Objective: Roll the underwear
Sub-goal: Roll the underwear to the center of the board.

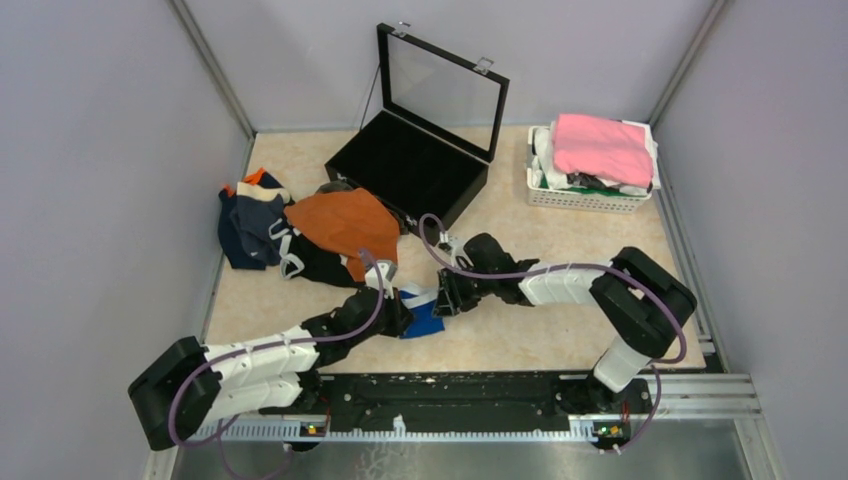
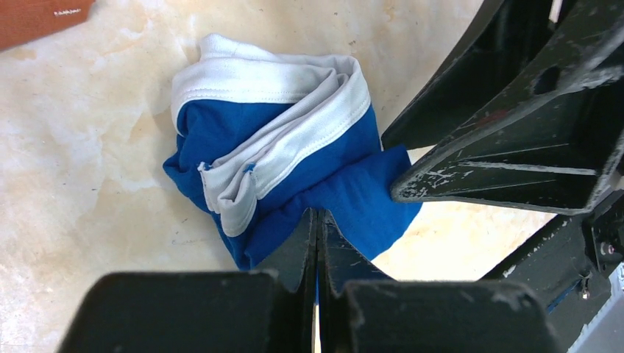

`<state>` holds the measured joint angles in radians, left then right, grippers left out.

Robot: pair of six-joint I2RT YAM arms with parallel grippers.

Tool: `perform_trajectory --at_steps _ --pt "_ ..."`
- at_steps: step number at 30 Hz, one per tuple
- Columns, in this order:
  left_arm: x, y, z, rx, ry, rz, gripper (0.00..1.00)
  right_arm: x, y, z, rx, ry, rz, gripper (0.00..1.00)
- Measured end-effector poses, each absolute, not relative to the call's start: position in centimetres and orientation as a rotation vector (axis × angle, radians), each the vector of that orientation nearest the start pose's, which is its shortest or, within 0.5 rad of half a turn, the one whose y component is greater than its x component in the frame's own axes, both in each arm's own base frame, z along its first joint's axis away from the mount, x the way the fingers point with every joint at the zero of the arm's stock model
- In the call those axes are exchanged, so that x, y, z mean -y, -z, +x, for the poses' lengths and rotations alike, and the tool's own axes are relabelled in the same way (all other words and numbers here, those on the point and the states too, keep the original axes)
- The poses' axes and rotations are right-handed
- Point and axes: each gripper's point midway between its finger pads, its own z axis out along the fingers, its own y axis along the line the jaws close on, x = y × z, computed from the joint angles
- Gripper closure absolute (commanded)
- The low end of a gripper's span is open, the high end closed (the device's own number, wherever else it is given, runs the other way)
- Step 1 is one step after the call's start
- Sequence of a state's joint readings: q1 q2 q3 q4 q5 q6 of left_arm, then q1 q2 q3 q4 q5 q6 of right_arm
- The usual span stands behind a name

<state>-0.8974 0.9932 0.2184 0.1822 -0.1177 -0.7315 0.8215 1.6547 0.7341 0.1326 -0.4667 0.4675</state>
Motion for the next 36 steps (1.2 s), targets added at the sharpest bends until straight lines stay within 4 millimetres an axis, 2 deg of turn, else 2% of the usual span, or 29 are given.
perform_trajectory --at_steps 5,11,18,23,25,28,31,36 --pt "22.8 -3.7 17.4 -2.276 0.78 0.113 1.0 -33.2 -4.3 18.9 -2.41 -1.077 -0.701 0.58" --pt "22.8 -3.7 17.5 -2.28 0.774 0.104 1.0 -31.5 -5.6 19.2 -2.245 -1.002 -0.778 0.49" --pt "22.7 -3.5 17.6 -2.3 0.767 0.034 1.0 -29.3 -7.9 20.9 -1.898 -0.852 -0.827 0.5" --pt "22.7 -3.2 17.9 -2.315 0.755 -0.007 1.0 -28.7 -9.1 21.4 -1.681 -0.701 -0.999 0.48" --pt "22.7 -3.1 18.0 -2.321 0.744 -0.015 1.0 -29.3 -9.7 20.5 -1.561 -0.637 -1.129 0.48" --pt "22.7 -3.0 18.2 -2.331 0.728 -0.029 1.0 -30.5 -9.8 18.2 -1.376 -0.57 -1.33 0.47" --pt "22.7 -2.9 18.3 -2.336 0.719 -0.034 1.0 -30.8 -8.5 15.9 -1.233 -0.52 -1.502 0.46" --pt "22.7 -2.8 18.3 -2.339 0.714 -0.038 1.0 -31.3 -7.1 13.9 -1.073 -0.453 -1.666 0.45"
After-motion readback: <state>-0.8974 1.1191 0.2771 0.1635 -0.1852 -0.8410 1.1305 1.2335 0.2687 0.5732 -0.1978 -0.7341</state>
